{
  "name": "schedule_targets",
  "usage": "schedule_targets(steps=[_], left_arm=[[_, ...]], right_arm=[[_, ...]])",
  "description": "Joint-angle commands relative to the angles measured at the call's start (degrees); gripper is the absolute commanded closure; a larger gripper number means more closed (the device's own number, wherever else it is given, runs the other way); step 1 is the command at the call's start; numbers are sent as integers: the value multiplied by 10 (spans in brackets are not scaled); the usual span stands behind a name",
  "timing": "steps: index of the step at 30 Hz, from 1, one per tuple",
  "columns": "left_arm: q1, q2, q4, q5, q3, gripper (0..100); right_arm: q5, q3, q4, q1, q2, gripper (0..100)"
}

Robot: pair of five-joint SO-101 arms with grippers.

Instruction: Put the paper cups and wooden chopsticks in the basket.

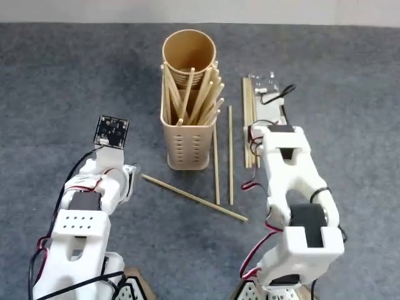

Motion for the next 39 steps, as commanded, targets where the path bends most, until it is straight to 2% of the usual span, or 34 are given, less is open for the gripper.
schedule_targets(steps=[1,12,19,22,25,29,31,35,39], left_arm=[[5,-10,-9,0,-3,800],[5,-10,-9,0,-2,800],[5,-10,-9,0,-2,800],[5,-10,-9,0,-2,800],[5,-10,-9,0,-2,800],[5,-10,-9,0,-2,800],[5,-10,-9,0,-2,800],[5,-10,-9,0,-2,800],[5,-10,-9,0,-2,800]], right_arm=[[4,-23,-12,-21,0,797],[8,-22,-44,-19,68,800],[7,-37,-44,-22,127,991],[4,-45,-2,-9,104,993],[-18,-41,18,21,33,993],[-139,-18,-5,65,-102,993],[-142,3,-4,68,-192,993],[-147,16,-7,41,-393,993],[-148,16,-40,-36,-551,993]])
